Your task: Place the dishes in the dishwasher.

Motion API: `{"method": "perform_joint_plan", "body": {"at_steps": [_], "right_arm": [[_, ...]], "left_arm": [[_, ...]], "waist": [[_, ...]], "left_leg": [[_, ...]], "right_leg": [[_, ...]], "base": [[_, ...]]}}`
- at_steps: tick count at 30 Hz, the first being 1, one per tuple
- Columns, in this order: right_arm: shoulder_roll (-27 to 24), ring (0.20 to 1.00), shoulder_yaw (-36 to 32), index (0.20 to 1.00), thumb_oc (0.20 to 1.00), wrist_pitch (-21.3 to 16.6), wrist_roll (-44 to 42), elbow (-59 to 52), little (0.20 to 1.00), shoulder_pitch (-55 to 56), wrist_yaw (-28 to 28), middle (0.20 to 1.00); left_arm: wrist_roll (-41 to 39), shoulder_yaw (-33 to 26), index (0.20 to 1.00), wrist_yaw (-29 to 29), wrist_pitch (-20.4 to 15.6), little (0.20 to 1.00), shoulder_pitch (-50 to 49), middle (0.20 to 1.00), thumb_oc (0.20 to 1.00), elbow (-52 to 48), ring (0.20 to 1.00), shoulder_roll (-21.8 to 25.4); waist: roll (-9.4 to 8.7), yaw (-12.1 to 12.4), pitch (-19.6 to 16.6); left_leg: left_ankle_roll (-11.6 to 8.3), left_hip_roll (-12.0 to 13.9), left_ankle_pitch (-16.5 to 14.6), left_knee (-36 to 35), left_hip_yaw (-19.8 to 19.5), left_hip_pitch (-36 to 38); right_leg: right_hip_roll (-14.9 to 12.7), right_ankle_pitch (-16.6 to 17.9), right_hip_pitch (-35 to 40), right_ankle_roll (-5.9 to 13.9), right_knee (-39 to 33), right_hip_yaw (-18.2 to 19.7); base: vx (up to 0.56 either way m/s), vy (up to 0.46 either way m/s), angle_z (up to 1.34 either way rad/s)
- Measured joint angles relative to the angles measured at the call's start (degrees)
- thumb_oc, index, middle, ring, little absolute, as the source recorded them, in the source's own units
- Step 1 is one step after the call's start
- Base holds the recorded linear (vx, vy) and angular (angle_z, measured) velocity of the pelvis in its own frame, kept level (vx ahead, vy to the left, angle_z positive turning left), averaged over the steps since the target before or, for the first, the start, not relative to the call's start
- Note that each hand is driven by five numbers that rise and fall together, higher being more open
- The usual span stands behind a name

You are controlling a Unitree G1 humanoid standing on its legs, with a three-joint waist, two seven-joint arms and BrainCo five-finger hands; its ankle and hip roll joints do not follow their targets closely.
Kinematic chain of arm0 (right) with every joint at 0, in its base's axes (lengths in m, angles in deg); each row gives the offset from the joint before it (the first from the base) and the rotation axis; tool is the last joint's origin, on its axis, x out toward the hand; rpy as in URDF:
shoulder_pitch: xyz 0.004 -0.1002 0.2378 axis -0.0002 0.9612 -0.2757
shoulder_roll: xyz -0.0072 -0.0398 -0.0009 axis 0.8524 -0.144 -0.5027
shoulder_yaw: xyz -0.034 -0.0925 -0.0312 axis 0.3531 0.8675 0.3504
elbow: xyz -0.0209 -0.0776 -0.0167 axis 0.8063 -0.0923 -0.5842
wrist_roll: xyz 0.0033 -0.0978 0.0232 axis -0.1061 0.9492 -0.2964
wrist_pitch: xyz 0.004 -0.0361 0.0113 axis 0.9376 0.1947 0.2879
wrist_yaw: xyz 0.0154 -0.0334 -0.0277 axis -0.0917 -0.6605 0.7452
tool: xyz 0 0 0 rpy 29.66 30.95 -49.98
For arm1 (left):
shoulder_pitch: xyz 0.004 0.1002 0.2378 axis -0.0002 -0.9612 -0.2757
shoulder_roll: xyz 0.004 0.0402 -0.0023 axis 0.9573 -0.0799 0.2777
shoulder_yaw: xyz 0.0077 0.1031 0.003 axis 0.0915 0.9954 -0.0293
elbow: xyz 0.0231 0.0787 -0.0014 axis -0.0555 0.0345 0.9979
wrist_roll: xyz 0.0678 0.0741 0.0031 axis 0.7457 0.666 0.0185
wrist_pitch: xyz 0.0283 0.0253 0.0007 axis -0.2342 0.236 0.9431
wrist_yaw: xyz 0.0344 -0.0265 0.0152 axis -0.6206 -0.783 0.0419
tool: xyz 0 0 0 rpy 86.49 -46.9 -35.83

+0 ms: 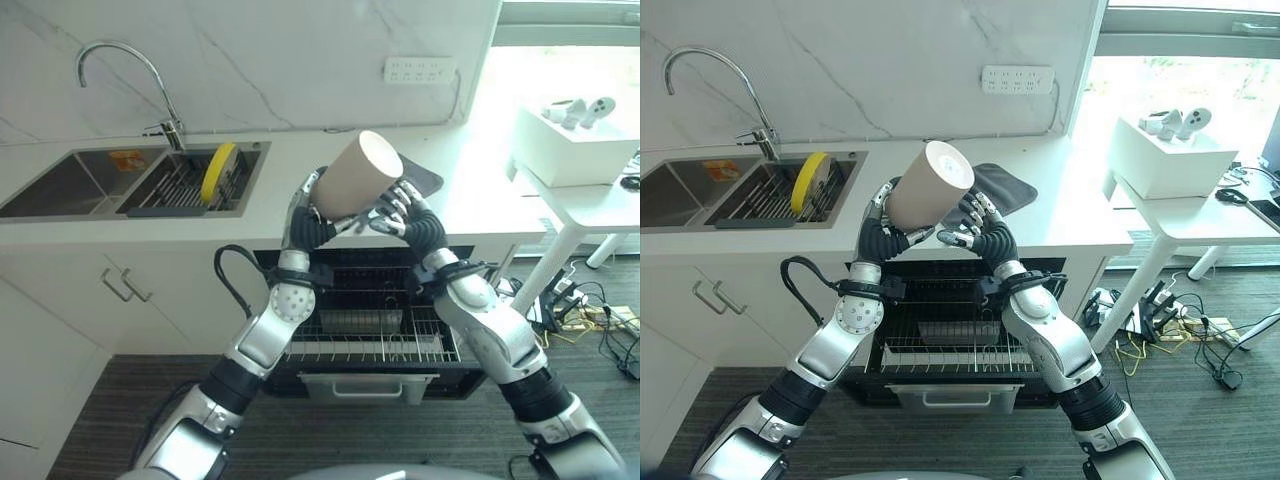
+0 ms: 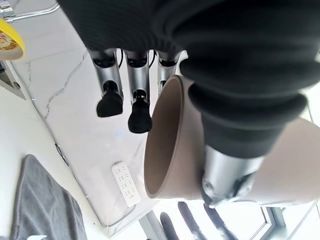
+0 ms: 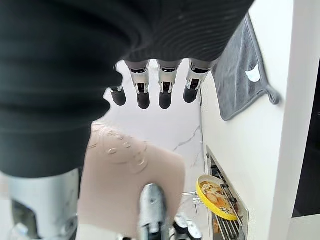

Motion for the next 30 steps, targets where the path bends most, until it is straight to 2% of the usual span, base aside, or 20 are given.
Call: {"method": "perform_joint_plan", "body": {"at_steps": [14,18,30], "right_arm": [[1.5,1.000,-0.1,1.000,1.000,-0.2,0.5,0.1,1.000,-4.7,-3.7,1.000],[1.7,1.000,-0.1,1.000,1.000,-0.3,0.5,0.1,1.000,-4.7,-4.4,1.000],[1.7,1.000,-0.1,1.000,1.000,-0.3,0.5,0.1,1.000,-4.7,-4.4,1.000]], "left_arm": [[0.0,0.8,0.200,-1.2,0.7,0.200,0.0,0.200,0.200,0.0,0.200,-0.1],[0.0,2.9,0.200,-1.0,0.6,0.200,-0.1,0.200,0.200,1.0,0.200,-0.3],[0.0,4.0,0.200,0.7,-2.2,0.200,-0.1,0.200,0.200,3.0,0.200,-1.2]], "waist": [[0.03,0.2,0.0],[0.03,0.2,0.0],[0.14,0.2,0.0]], "left_leg": [[-0.05,0.0,0.0,0.0,-0.9,-0.2],[-0.05,0.0,0.0,0.0,-0.8,-0.2],[-0.04,0.0,0.0,0.0,-0.8,0.3]], "right_leg": [[0.0,0.0,0.3,0.00,0.0,-0.8],[0.0,-0.1,0.4,0.01,0.0,-1.0],[0.0,-0.1,0.9,0.01,0.3,-1.0]], "base": [[0.00,0.000,0.02],[0.01,0.001,0.02],[0.00,0.000,0.00]]}}
